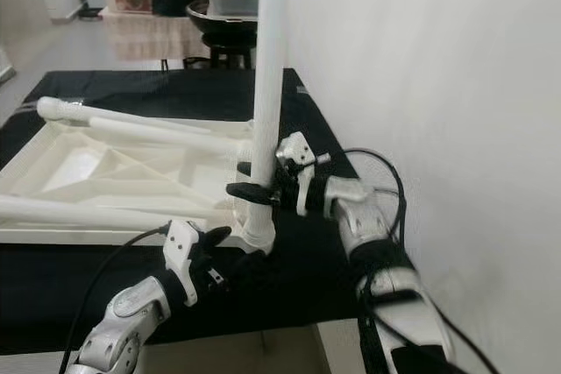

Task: Building children table

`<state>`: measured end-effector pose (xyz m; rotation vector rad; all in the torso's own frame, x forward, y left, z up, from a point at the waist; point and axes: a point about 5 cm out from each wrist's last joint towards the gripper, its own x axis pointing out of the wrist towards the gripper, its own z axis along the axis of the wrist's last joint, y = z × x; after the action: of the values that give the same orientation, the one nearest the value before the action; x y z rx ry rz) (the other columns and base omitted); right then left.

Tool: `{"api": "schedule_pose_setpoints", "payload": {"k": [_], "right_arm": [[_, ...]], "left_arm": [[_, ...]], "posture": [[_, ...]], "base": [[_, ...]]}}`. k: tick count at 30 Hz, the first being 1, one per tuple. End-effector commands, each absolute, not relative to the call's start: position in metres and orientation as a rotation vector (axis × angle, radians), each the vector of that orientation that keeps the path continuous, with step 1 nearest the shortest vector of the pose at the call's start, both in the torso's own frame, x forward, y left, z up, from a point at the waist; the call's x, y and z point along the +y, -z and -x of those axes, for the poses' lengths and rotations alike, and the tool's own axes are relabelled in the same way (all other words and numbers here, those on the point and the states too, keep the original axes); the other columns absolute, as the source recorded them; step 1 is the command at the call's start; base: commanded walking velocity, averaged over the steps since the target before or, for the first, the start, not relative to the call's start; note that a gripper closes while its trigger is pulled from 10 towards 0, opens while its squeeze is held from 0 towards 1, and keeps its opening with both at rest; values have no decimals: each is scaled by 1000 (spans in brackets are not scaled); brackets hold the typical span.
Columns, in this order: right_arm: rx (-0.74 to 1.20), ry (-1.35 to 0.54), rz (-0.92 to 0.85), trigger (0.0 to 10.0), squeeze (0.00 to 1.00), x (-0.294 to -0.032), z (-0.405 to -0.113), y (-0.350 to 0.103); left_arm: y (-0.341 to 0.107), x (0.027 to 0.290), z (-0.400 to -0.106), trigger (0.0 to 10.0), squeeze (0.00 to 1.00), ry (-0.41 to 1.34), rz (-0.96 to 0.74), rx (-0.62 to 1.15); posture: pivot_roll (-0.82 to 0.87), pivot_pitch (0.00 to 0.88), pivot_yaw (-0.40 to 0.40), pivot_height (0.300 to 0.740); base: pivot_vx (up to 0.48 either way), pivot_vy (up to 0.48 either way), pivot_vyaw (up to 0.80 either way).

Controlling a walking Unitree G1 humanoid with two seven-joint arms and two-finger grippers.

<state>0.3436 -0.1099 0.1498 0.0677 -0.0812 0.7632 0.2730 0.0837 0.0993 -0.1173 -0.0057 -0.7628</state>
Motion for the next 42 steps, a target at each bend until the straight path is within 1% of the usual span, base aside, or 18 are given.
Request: {"api": "schedule_pose_setpoints", "payload": {"k": [1, 3, 5, 7, 12, 14, 15, 16, 17, 19, 20, 25, 29, 30, 32, 33, 41, 42], "right_arm": [[83, -373, -96, 0, 0, -96, -310, -101], [-134, -561, 65, 0, 0, -63, -296, -128], [-190, -561, 115, 0, 0, -71, -311, -143], [-55, -488, 59, 0, 0, -81, -319, -123], [-35, -530, 89, 0, 0, -76, -317, -119], [0, -488, 103, 0, 0, -77, -317, -118], [13, -474, 102, 10000, 0, -78, -317, -117], [13, -474, 102, 10000, 0, -78, -317, -117], [2, -512, 65, 10000, 835, -71, -313, -121], [-12, -532, 59, 10000, 835, -68, -311, -124], [-26, -549, 54, 10000, 1000, -65, -310, -127], [-45, -642, -6, 10000, 1000, -62, -315, -134], [-70, -743, 19, 10000, 1000, -64, -321, -144], [-77, -791, 45, 10000, 0, -70, -327, -149], [-79, -818, 62, 10000, 0, -75, -331, -153], [-89, -879, 125, 10000, 0, -90, -344, -165], [-67, -991, 173, 10000, 0, -112, -366, -190], [-60, -998, 163, 9647, 0, -115, -370, -193]], "left_arm": [[-102, 84, -273, 10000, 0, 768, 113, -15], [-101, 84, -274, 10000, 0, 771, 109, -10], [-101, 82, -274, 10000, 0, 783, 97, -4], [-102, 84, -275, 10000, 0, 777, 105, -12], [-103, 85, -278, 10000, 0, 755, 93, -22], [-103, 84, -279, 10000, 0, 760, 101, -16], [-103, 85, -279, 10000, 0, 761, 106, -14], [-103, 85, -279, 10000, 0, 761, 106, -14], [-103, 84, -279, 10000, 0, 762, 105, -14], [-103, 84, -279, 10000, 0, 763, 103, -14], [-103, 84, -279, 10000, 0, 763, 102, -15], [-103, 83, -278, 10000, 0, 763, 104, -16], [-103, 83, -278, 10000, 0, 764, 105, -16], [-103, 82, -278, 10000, 0, 765, 106, -16], [-103, 82, -278, 10000, 0, 765, 107, -15], [-102, 82, -278, 10000, 0, 766, 108, -15], [-101, 81, -278, 10000, 0, 766, 109, -14], [-101, 81, -278, 10000, 0, 766, 109, -13]], "posture": [[-25, 0, -76, 740], [-34, 0, -64, 740], [-7, 0, -86, 740], [5, 0, -96, 740], [-12, 0, -83, 740], [-11, 0, -83, 740], [-8, 0, -84, 740], [-8, 0, -84, 740], [-1, 0, -83, 740], [-1, 0, -83, 740], [0, 0, -85, 740], [4, 0, -85, 740], [4, 0, -84, 740], [9, 0, -84, 740], [10, 0, -88, 740], [15, 0, -92, 740], [23, 0, -94, 740], [25, 0, -96, 740]], "base": [[0, 0, 0], [0, 0, 0], [0, 0, 0], [0, 0, 0], [0, 0, 0], [0, 0, 0], [0, 0, 0], [0, 0, 0], [0, 0, 0], [0, 0, 0], [0, 0, 0], [0, 0, 0], [0, 0, 0], [0, 0, 0], [0, 0, 0], [0, 0, 0], [0, 0, 0], [0, 0, 0]]}}
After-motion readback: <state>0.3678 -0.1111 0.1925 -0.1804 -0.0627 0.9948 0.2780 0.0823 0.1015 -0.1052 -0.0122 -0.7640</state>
